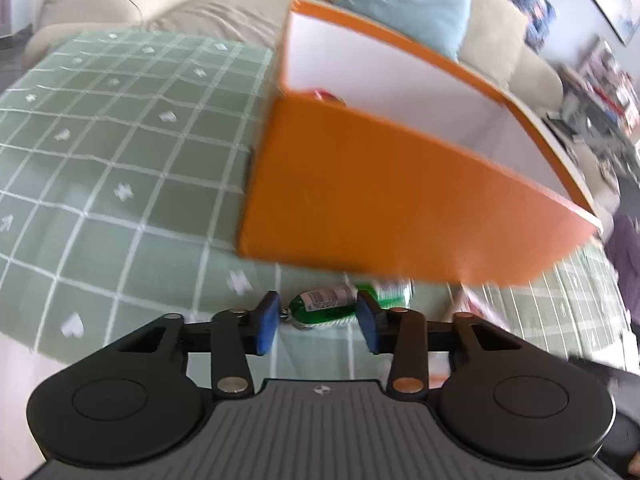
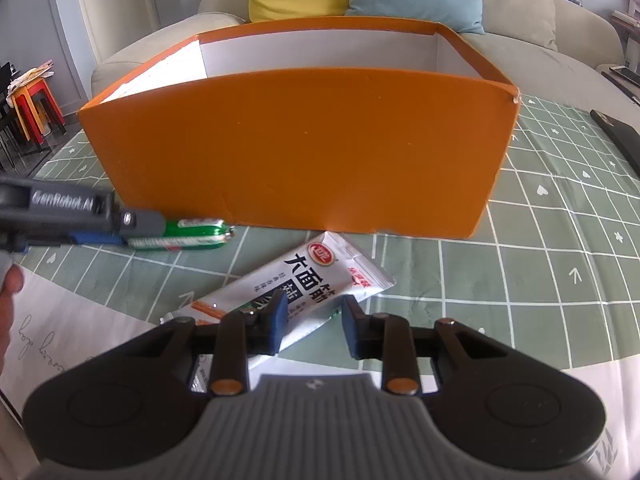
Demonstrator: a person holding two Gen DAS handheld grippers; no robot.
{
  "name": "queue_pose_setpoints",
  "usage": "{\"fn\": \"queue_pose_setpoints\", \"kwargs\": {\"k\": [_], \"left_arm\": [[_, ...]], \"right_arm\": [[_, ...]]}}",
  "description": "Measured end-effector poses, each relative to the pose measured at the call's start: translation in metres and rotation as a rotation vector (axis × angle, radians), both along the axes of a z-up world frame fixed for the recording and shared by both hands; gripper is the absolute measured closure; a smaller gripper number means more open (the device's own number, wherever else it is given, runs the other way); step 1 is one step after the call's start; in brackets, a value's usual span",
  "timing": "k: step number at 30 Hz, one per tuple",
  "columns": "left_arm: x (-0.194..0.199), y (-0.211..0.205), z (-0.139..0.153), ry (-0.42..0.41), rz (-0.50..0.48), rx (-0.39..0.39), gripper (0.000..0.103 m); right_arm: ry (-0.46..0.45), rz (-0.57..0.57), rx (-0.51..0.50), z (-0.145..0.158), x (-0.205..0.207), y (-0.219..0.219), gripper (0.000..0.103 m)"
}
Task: Organize snacks
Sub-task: 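Grasp the green sausage stick with the left gripper while the right gripper grasps the white stick-snack pack, then lift the sausage stick and stick-snack pack with both grippers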
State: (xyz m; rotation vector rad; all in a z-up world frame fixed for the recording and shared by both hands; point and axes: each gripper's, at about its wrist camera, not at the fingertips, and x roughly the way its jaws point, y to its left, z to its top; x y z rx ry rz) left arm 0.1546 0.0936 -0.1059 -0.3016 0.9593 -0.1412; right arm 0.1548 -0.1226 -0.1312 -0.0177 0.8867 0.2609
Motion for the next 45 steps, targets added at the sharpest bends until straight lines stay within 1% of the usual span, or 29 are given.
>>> {"fn": "queue_pose_setpoints", "kwargs": {"k": [1,3,6,8,9,12,13,15,16,17,18,19,20,21,22,23,24,26,27,32,36,37,39,41,43,45], "left_arm": [[-0.001,-0.003,0.000,0.014,-0.016,0.008,0.068],[-0.006,-0.012,-0.001,0.036,-0.068,0.027,0.073],[-0.014,-0.027,0.000,0.039,-0.163,0.029,0.073],[-0.016,-0.034,0.001,0.033,-0.209,0.033,0.073],[-0.017,-0.037,0.002,0.024,-0.224,0.047,0.073],[-0.021,-0.046,0.009,-0.031,-0.262,0.121,0.071],[-0.020,-0.048,0.011,-0.049,-0.275,0.141,0.065],[-0.016,-0.054,0.017,-0.071,-0.289,0.145,0.059],[-0.012,-0.054,0.016,-0.072,-0.297,0.133,0.058],[-0.009,-0.057,0.016,-0.074,-0.313,0.122,0.057],[-0.009,-0.063,0.015,-0.078,-0.327,0.127,0.057],[-0.005,-0.067,0.012,-0.079,-0.330,0.144,0.057],[-0.005,-0.069,0.008,-0.075,-0.331,0.167,0.057],[-0.002,-0.072,0.003,-0.064,-0.337,0.187,0.054],[0.001,-0.074,0.000,-0.057,-0.342,0.183,0.056],[0.002,-0.074,-0.003,-0.048,-0.339,0.178,0.058],[0.001,-0.075,-0.003,-0.058,-0.338,0.182,0.060],[-0.001,-0.076,-0.004,-0.067,-0.345,0.195,0.068],[-0.002,-0.076,-0.004,-0.067,-0.341,0.191,0.075],[-0.006,-0.065,0.000,-0.018,-0.262,0.186,0.075],[-0.015,-0.054,0.001,0.011,-0.188,0.175,0.076],[-0.018,-0.051,0.001,0.017,-0.172,0.175,0.076],[-0.022,-0.046,0.002,0.031,-0.143,0.173,0.076],[-0.025,-0.039,0.003,0.048,-0.109,0.169,0.076],[-0.027,-0.031,0.004,0.065,-0.074,0.157,0.076],[-0.027,-0.023,0.005,0.077,-0.049,0.130,0.076]], "right_arm": [[0.000,-0.001,-0.005,0.000,0.000,0.000,0.076],[0.000,0.002,-0.018,0.001,0.000,0.000,0.075],[0.004,-0.004,-0.033,0.002,0.000,0.000,0.076],[0.007,-0.017,-0.043,0.002,0.000,-0.002,0.076],[0.005,-0.027,-0.054,0.003,0.000,-0.003,0.076],[0.007,-0.063,-0.078,0.004,0.000,-0.010,0.076],[0.014,-0.073,-0.072,0.004,0.000,-0.013,0.076],[0.034,-0.096,-0.040,0.005,0.000,-0.020,0.076],[0.049,-0.107,-0.014,0.005,0.000,-0.023,0.075],[0.065,-0.119,0.013,0.006,0.001,-0.025,0.068],[0.079,-0.128,0.037,0.006,0.001,-0.027,0.059],[0.089,-0.133,0.057,0.006,0.001,-0.028,0.056],[0.098,-0.134,0.071,0.005,0.000,-0.028,0.049],[0.106,-0.130,0.079,0.005,-0.001,-0.027,0.044],[0.110,-0.126,0.079,0.004,-0.002,-0.026,0.043],[0.113,-0.124,0.070,0.003,-0.003,-0.024,0.042],[0.116,-0.121,0.064,0.002,-0.004,-0.023,0.042],[0.112,-0.116,0.061,0.001,-0.004,-0.021,0.043],[0.111,-0.111,0.065,0.001,-0.004,-0.021,0.043],[0.112,-0.104,0.106,-0.001,0.003,-0.016,0.044],[0.142,-0.153,0.153,-0.001,0.016,-0.013,0.033],[0.143,-0.162,0.143,-0.001,0.018,-0.009,0.033],[0.134,-0.162,0.092,-0.001,0.021,0.003,0.028],[0.113,-0.148,0.032,-0.003,0.023,0.017,0.027],[0.090,-0.115,-0.027,-0.006,0.022,0.031,0.027],[0.069,-0.050,-0.093,-0.009,0.017,0.046,0.027]]}}
